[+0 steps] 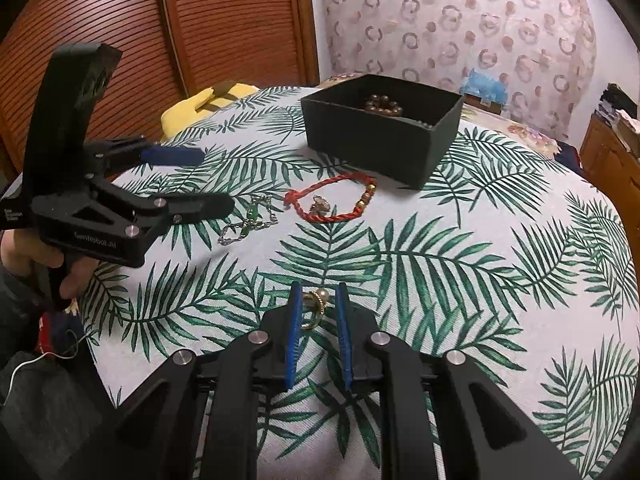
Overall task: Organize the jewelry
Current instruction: 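Grasp the gold ring with the right tool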
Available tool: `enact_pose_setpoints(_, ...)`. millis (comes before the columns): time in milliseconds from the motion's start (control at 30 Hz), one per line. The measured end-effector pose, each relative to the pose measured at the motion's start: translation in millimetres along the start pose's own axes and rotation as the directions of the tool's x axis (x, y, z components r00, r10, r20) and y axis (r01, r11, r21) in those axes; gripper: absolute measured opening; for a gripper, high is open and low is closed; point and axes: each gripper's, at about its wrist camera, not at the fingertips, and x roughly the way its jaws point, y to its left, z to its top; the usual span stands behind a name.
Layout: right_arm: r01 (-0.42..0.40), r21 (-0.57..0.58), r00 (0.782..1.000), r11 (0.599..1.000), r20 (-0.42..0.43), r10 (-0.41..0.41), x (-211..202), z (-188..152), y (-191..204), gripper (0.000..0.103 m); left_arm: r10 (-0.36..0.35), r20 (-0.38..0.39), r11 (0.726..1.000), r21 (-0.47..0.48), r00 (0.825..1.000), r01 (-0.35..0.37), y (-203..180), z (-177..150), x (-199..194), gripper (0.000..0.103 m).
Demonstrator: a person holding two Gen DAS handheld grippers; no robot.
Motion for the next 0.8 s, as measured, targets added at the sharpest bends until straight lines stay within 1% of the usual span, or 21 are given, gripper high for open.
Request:
enact_pose_setpoints(100, 0.005, -0.008, 1.000, 1.000, -0.027, -0.005, 6.9, 2.3, 1.1, 0.018, 0.002, -0.022, 1.000, -0.015, 1.000, -0.002, 3.4, -6.1, 3.1, 0.087)
enact_pose_setpoints(267, 0.027, -0.031, 0.999, 0.999, -0.033, -0.028, 10.9, 2.9, 5.1, 0.018, -0.003, -0.040, 1.000, -0.021, 0.999, 0.002, 4.5, -10.4, 4.0, 0.087)
enact_pose_setpoints(300, 0.028, -0.034, 0.999, 0.999, -0.031, -0.029, 10.9, 2.2, 5.7, 0.017, -0.004, -0.042, 1.000, -0.020, 0.999, 0.003, 4.0, -10.2, 4.5, 0.087)
enact_pose_setpoints(333, 0.032, -0.036, 0.999, 0.999, -0.028, -0.033, 10.8, 1.5, 5.7, 0.011, -0.004, -0.045, 1.000, -0.018, 0.999, 0.003, 3.1, -9.6, 4.7, 0.087)
enact_pose_setpoints(467, 0.035, -0.009, 0.999, 0.999, -0.020, -0.035, 6.0, -2.4, 2.4, 0.010, -0.009, -0.057, 1.000, -0.003, 0.998, 0.009, -2.9, -8.7, 7.5, 0.087)
enact_pose_setpoints(500, 0.038, -0.002, 0.999, 0.999, -0.017, -0.038, 4.9, -3.7, 1.8, 0.005, -0.009, -0.059, 1.000, 0.002, 0.998, 0.009, -5.0, -8.2, 8.1, 0.087)
enact_pose_setpoints(633, 0.041, 0.021, 0.999, 0.999, 0.000, -0.041, 0.0, -10.1, 2.8, 0.005, -0.011, -0.061, 1.000, 0.022, 0.998, 0.013, -12.4, -4.9, 9.3, 0.087)
enact_pose_setpoints(700, 0.050, 0.026, 0.999, 0.998, 0.011, -0.050, -1.3, -11.8, 3.7, 0.005, -0.010, -0.063, 0.999, 0.030, 0.998, 0.012, -15.5, -3.3, 10.1, 0.079)
enact_pose_setpoints(767, 0.054, 0.031, 0.998, 0.998, 0.024, -0.055, -2.9, -12.3, 3.1, 0.005, -0.004, -0.071, 0.999, 0.039, 0.997, 0.007, -18.1, -1.8, 12.1, 0.067)
enact_pose_setpoints(800, 0.055, 0.034, 0.998, 0.998, 0.027, -0.056, -3.1, -12.6, 2.5, 0.005, -0.003, -0.075, 0.999, 0.044, 0.997, 0.006, -19.2, -0.9, 12.8, 0.064)
